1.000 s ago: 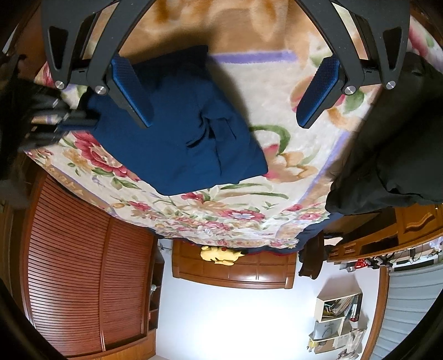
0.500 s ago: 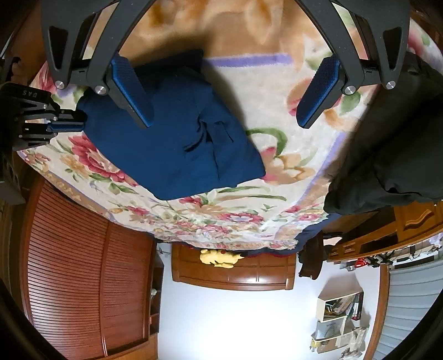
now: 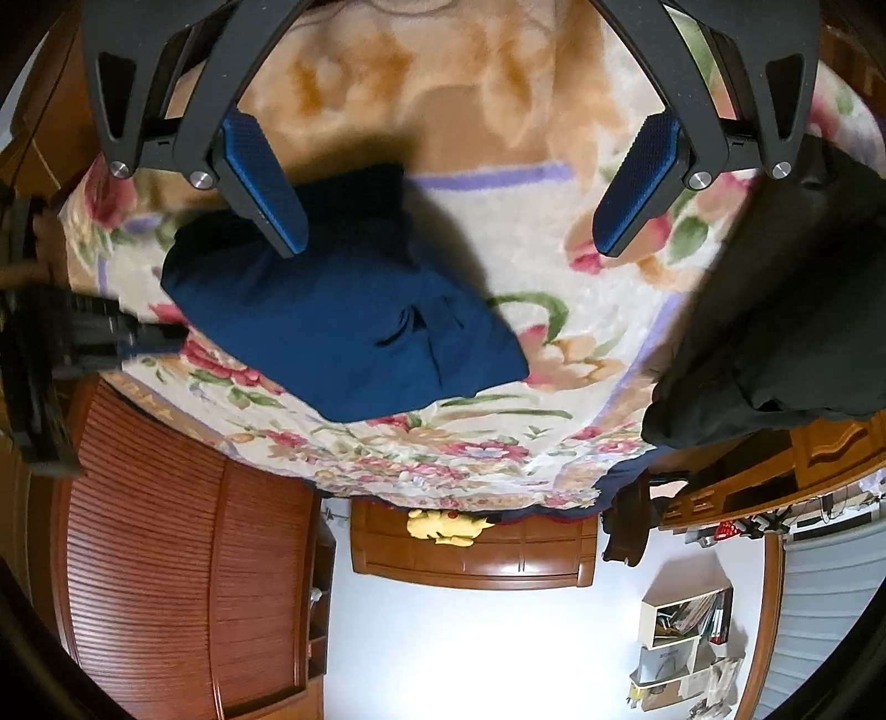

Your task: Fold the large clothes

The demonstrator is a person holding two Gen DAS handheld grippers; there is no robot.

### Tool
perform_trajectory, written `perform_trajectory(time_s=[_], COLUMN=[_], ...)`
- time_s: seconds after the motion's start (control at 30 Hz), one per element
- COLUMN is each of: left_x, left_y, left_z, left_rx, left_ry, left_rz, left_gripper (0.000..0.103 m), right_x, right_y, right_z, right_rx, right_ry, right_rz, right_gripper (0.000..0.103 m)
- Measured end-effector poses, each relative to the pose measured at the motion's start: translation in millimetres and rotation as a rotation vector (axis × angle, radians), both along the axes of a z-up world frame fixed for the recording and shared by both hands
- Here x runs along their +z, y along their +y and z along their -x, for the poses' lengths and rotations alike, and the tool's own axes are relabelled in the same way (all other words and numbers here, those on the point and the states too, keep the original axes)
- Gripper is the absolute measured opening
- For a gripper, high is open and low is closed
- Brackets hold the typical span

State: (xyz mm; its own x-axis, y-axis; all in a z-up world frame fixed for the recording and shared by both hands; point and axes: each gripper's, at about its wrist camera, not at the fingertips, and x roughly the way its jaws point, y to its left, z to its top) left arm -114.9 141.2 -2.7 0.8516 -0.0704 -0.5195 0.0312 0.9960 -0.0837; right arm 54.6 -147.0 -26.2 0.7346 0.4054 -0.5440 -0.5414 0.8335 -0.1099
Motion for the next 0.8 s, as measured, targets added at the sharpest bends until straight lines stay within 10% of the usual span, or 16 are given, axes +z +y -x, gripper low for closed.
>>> perform_trajectory(time_s=[0.23, 0.8], left_x=[-14, -29], left_y=[1, -2], left_z=[-7, -26], left_rx=[0.030, 0.075], left_ry=[0.071, 0.140], left_rz=[-0.003, -0.021], left_gripper=[0.103, 0.103], right_x=[4, -26], right_y=[-20, 14], right_z=[-59, -227], right_rx=[-0.074, -0.157], right_ry=[0.028, 0.107], right_rz=[-0.074, -0.034], right_gripper=[0.053, 0.062])
